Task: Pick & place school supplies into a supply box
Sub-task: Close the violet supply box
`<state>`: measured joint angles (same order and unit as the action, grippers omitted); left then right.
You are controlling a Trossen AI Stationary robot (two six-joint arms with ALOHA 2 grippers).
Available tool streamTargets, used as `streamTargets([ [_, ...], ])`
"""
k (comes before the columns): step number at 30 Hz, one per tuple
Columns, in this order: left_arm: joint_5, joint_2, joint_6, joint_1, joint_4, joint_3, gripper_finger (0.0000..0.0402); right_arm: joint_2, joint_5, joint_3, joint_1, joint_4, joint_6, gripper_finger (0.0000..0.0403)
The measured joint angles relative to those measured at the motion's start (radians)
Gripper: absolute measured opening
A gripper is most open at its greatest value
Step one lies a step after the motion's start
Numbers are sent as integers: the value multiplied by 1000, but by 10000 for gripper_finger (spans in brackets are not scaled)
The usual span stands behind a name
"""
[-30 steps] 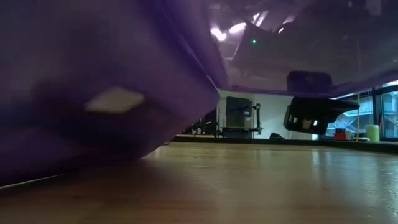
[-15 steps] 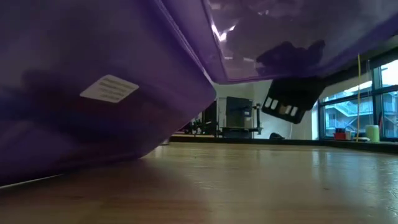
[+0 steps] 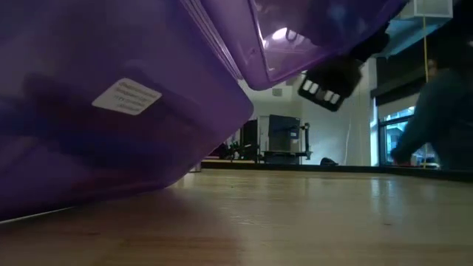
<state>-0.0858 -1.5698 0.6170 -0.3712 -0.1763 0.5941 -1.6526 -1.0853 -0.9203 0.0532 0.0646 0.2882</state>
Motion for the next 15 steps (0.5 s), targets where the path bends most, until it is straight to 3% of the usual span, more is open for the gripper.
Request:
streamTargets([
  [3,3,0,0,0,-5,0,88,0,24,0,10,-60,26,334],
  [9,3,0,12,0,-11,2,88,0,-57,0,33,-183,103,334],
  [15,10,0,13,0,-5,16,88,0,15,0,49,-190,104,334],
])
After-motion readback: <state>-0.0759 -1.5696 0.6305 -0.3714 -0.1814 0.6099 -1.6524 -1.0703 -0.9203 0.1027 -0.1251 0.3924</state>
